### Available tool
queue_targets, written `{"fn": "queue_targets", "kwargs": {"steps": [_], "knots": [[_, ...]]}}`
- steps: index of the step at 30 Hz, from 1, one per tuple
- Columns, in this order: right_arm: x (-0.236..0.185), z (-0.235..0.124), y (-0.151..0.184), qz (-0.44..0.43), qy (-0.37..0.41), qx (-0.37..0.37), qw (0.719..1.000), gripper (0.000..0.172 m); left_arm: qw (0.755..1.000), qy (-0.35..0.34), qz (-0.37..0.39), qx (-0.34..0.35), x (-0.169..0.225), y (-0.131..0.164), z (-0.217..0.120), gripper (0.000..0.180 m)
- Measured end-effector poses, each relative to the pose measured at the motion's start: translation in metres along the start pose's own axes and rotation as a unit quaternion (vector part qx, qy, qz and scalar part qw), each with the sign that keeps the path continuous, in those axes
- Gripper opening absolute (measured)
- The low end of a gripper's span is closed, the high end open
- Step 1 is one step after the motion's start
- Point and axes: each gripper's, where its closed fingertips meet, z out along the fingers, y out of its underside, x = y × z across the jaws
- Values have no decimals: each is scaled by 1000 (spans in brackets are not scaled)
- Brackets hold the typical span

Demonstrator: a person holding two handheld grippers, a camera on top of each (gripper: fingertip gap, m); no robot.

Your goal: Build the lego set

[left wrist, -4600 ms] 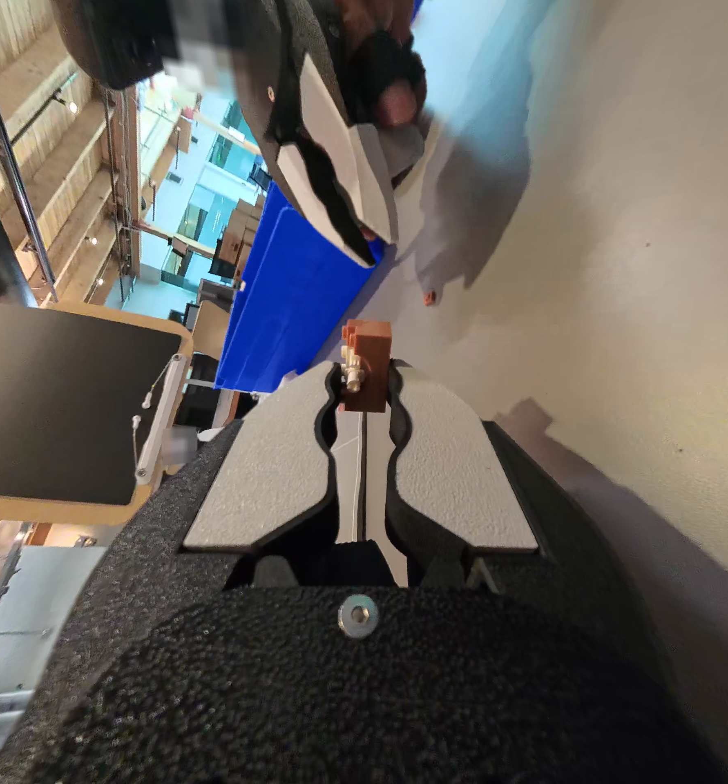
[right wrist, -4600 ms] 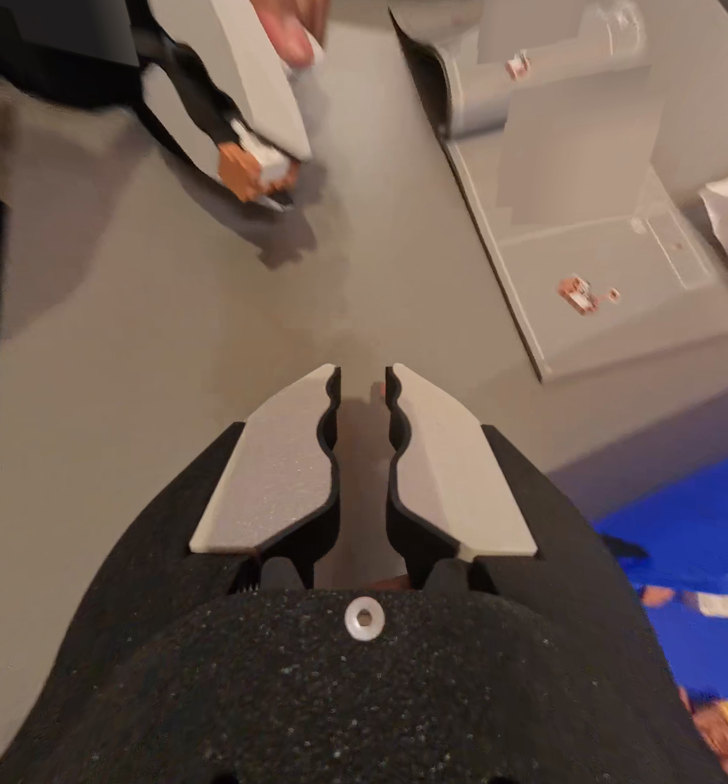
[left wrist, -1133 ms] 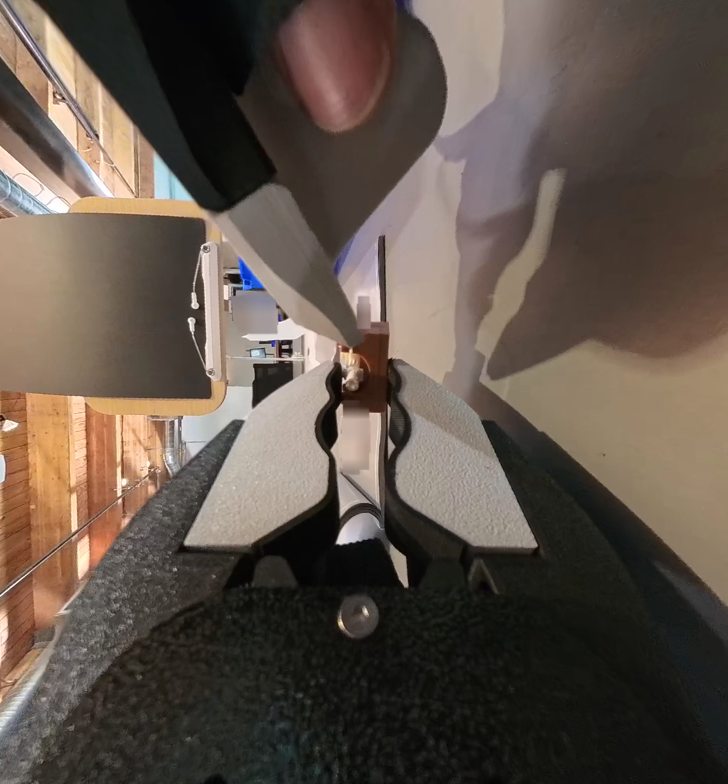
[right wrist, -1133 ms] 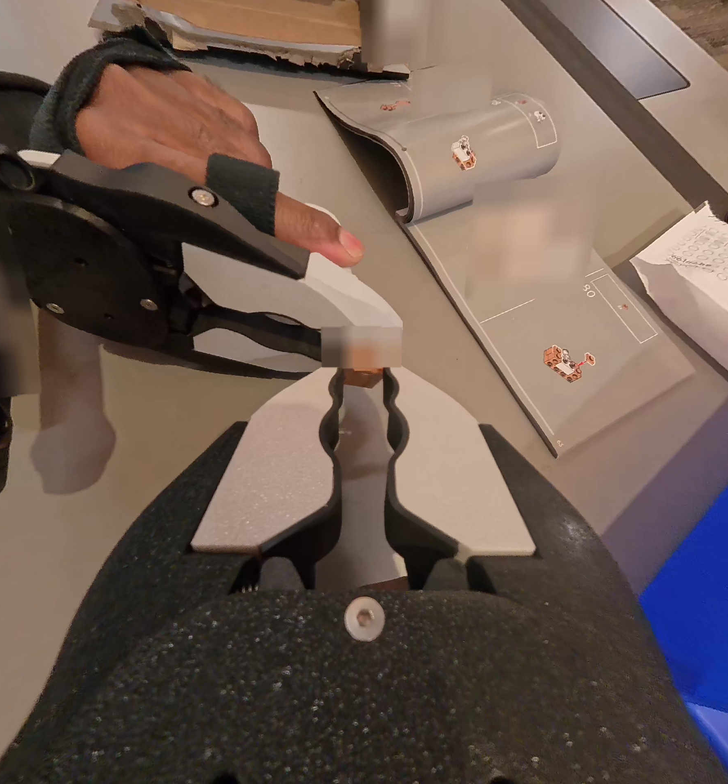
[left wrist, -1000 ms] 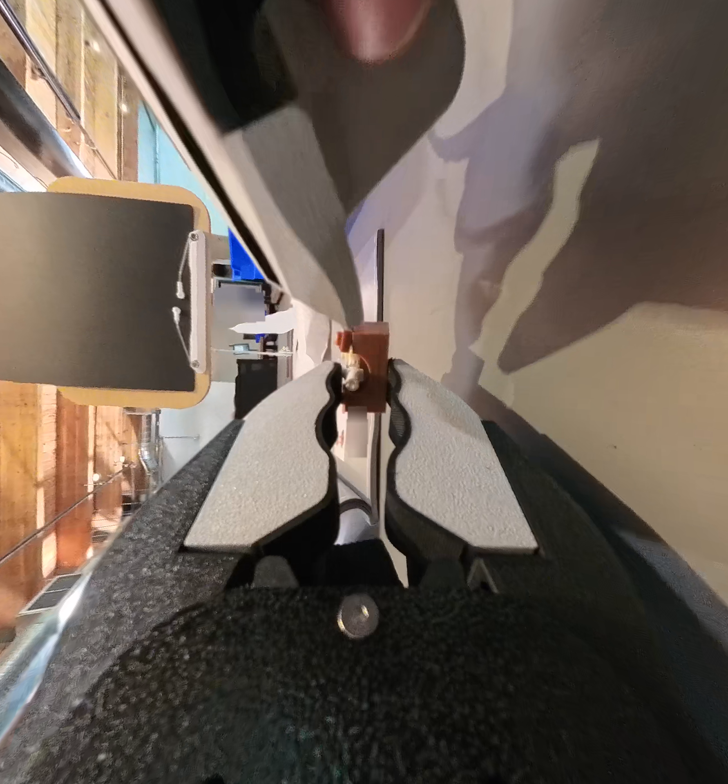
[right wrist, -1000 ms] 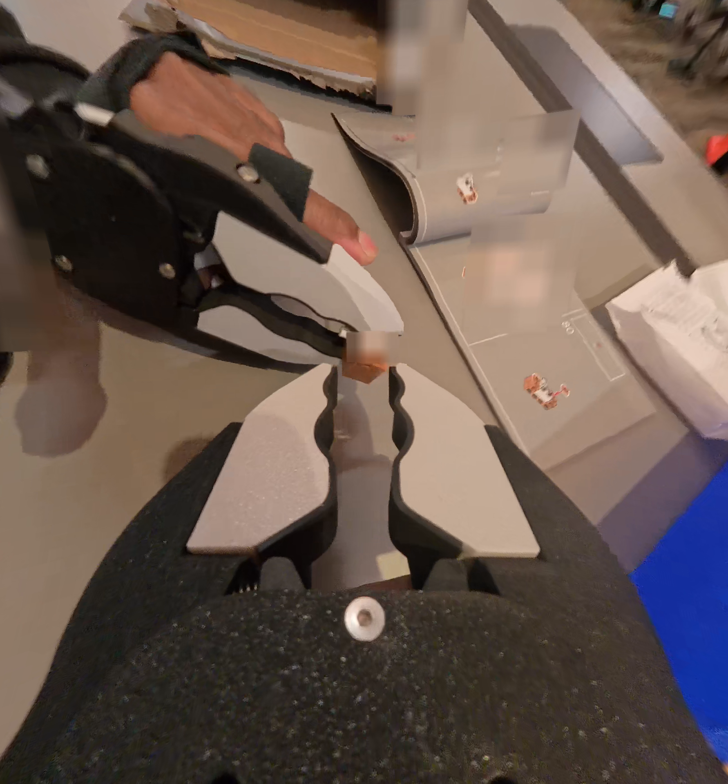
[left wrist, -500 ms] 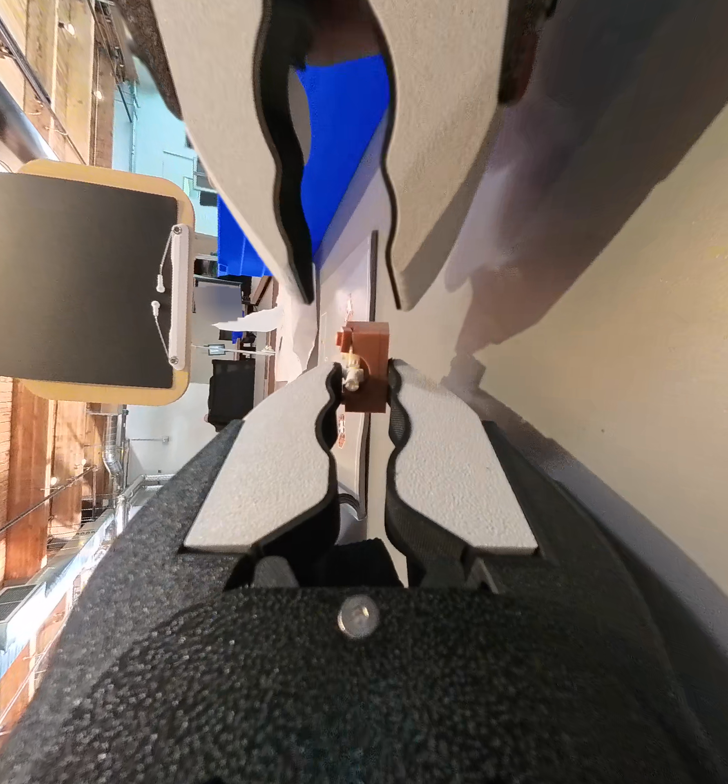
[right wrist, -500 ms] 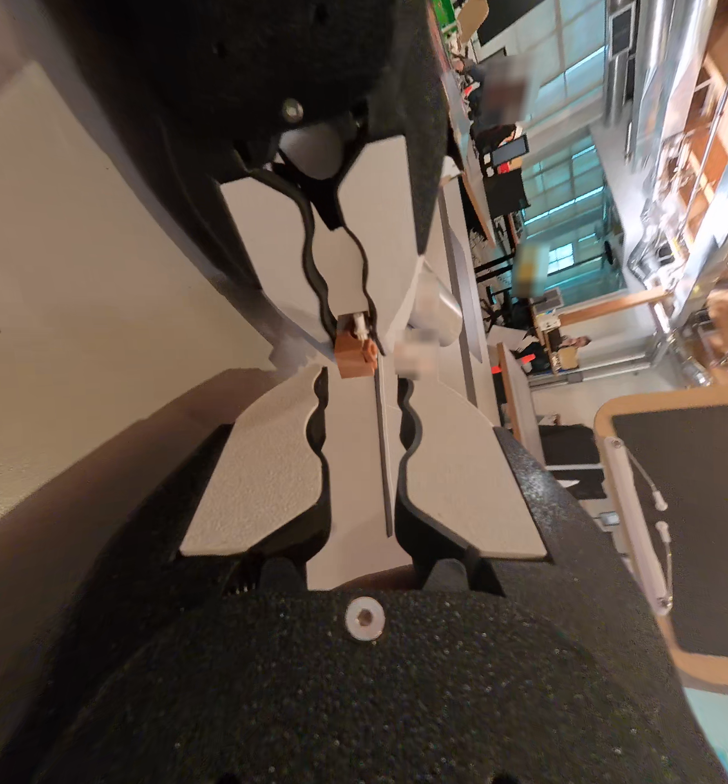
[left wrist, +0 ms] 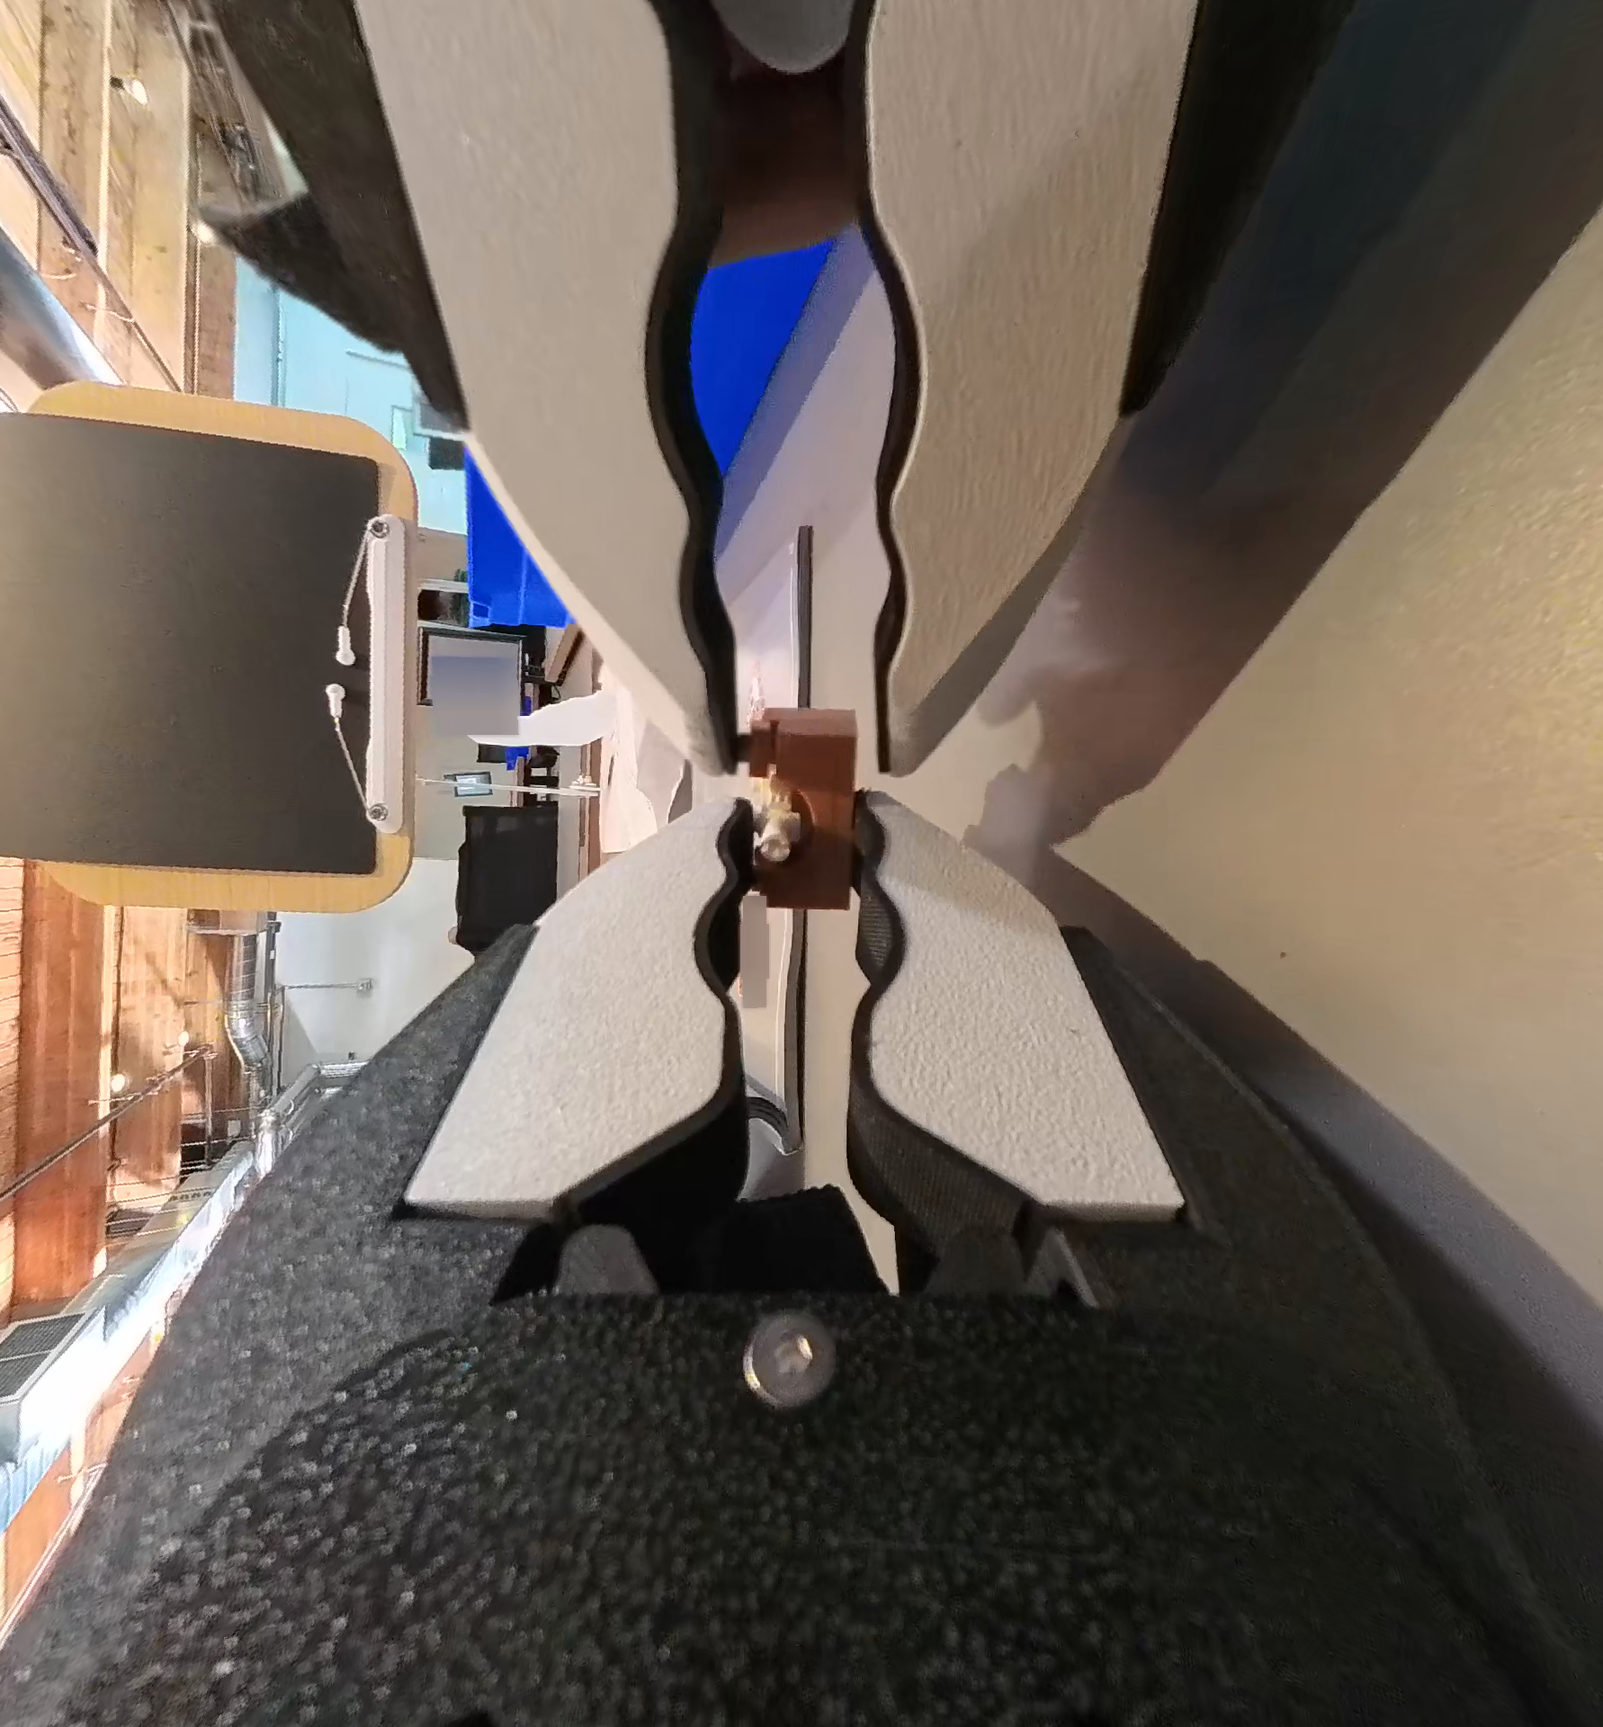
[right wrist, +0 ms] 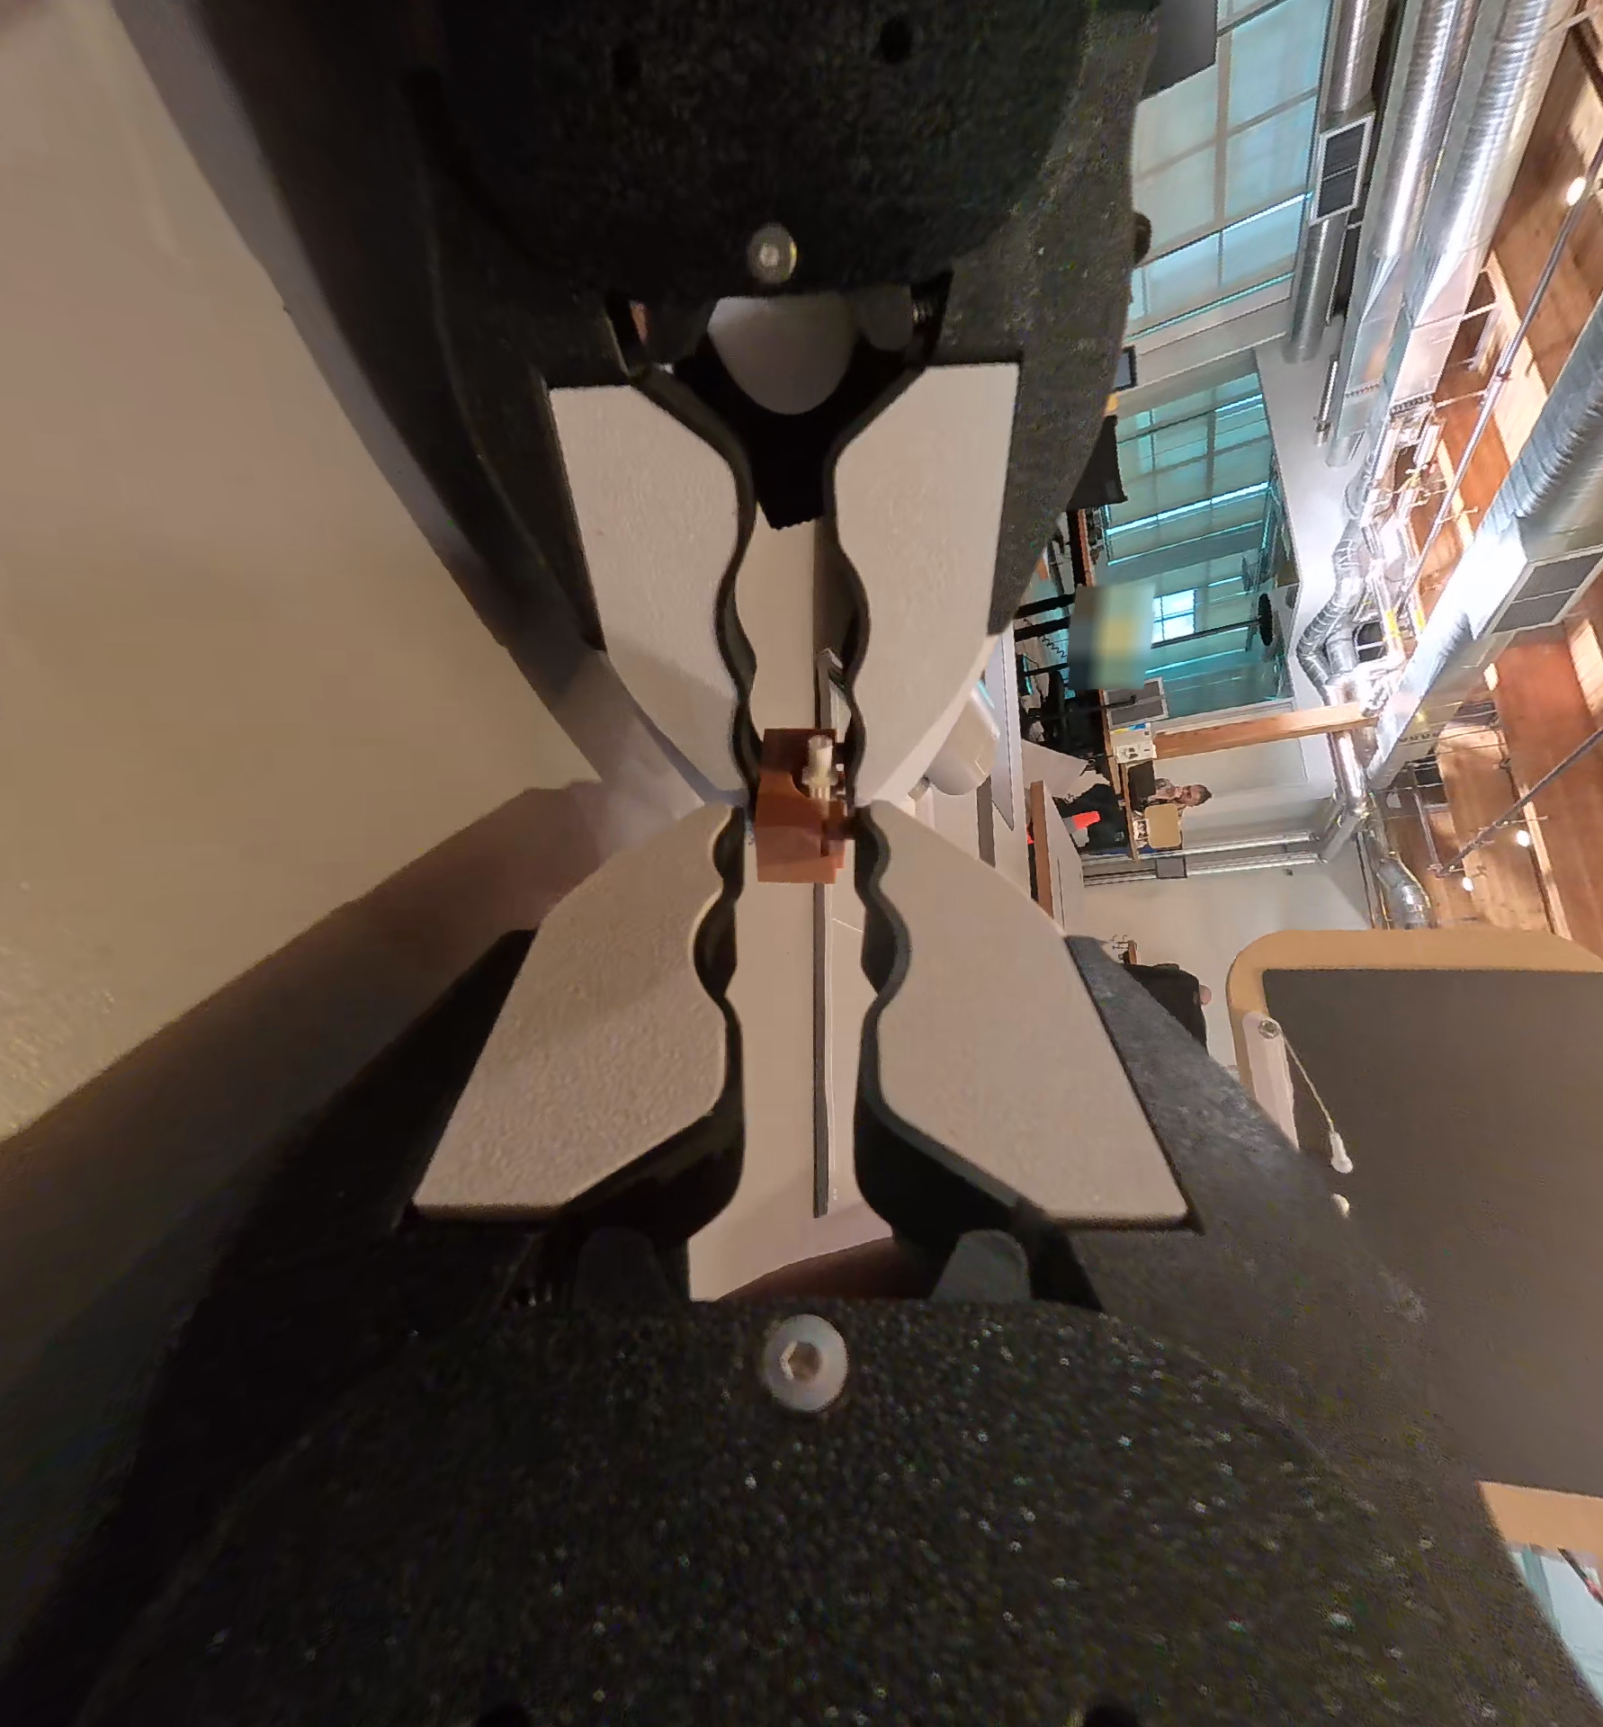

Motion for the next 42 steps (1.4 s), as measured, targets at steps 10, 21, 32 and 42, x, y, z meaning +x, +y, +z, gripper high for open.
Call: {"fn": "queue_targets", "kwargs": {"steps": [10, 21, 32, 42], "knots": [[-1, 2, 2, 9, -6, -19, 1000, 19, 1000, 12, -2, -16, 2, 1, 1, 20], [-1, 5, 2, 8, -11, -37, 999, 18, 999, 19, -13, -27, 3, 3, 0, 19], [-3, 4, 2, 18, -27, -46, 998, 18, 999, 21, -4, -28, 4, 2, 0, 19], [6, 3, 5, 103, -11, -22, 994, 47, 995, 26, -96, 25, -7, 2, -5, 19]]}}
